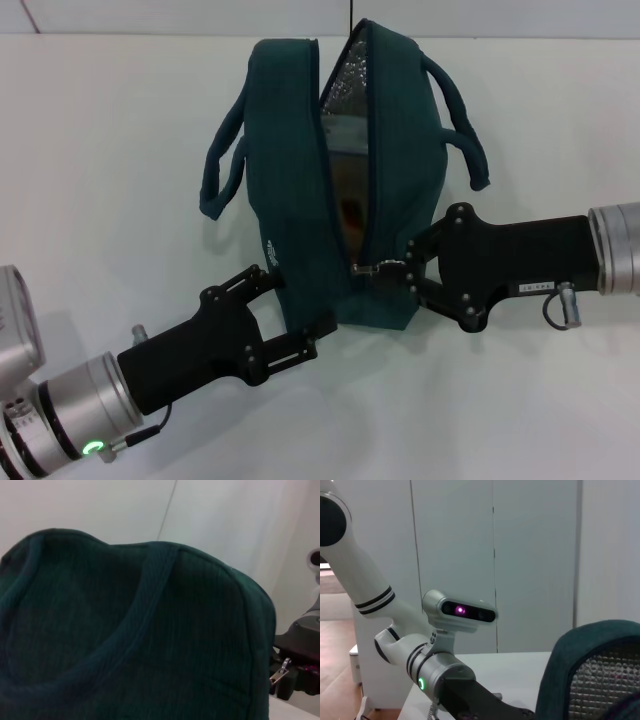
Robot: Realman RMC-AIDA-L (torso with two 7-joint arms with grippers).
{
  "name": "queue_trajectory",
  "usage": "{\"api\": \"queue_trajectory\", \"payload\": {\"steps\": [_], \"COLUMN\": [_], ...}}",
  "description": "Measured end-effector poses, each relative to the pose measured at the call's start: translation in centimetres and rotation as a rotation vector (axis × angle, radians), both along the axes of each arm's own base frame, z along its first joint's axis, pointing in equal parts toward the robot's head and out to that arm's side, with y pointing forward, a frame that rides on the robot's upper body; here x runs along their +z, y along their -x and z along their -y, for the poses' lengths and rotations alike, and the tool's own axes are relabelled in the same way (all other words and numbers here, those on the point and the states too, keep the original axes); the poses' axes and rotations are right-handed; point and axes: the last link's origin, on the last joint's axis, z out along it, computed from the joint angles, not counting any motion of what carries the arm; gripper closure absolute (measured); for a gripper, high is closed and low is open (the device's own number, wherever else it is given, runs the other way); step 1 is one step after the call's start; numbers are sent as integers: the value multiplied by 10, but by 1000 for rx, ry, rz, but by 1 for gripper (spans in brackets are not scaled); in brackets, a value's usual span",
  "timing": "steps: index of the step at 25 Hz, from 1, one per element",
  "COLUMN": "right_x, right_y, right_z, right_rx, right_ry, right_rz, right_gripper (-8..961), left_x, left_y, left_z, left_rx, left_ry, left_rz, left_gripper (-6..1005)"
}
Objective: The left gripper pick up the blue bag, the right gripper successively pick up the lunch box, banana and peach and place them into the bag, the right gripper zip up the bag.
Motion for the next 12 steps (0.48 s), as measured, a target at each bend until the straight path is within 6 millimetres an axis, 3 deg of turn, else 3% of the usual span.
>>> {"api": "queue_trajectory", "payload": {"steps": [12], "right_x": [5], "right_y": [-3], "right_z": [-1], "right_rx": [-19], "right_ry": [-32], "right_rz": [-21], "right_gripper": [942], "left_x": [4], "left_y": [2], "left_z": [-2], "left_rx": [-9], "left_ry": [-12], "left_rz": [-12], "left_gripper": [182]}}
